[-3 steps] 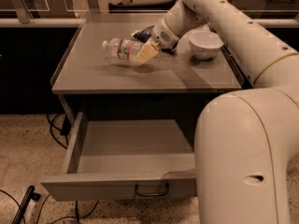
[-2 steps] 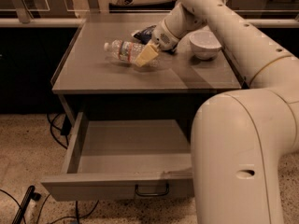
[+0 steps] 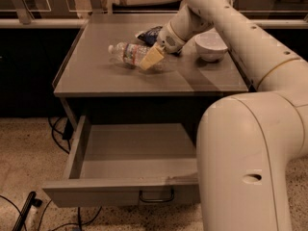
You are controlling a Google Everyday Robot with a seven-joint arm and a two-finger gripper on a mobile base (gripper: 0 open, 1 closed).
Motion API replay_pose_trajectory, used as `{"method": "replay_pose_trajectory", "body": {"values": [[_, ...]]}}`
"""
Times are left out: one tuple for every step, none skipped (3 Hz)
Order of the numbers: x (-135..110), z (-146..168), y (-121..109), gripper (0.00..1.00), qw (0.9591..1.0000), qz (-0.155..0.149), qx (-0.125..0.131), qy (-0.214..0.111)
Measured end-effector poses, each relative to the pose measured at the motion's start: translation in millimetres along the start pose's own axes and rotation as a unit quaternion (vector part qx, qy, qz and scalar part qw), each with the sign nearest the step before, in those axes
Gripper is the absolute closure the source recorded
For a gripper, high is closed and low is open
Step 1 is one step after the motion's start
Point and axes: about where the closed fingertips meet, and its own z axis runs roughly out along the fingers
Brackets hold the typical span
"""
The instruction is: Pick water bottle from top drawer and place on counter
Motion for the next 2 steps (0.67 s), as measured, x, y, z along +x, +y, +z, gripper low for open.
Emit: {"method": "replay_pose_trajectory", "body": {"values": [[0.0, 0.1, 0.0, 0.57, 1.0, 0.0, 0.0, 0.0], [0.0, 0.1, 0.0, 0.28, 1.0, 0.0, 0.0, 0.0]]}}
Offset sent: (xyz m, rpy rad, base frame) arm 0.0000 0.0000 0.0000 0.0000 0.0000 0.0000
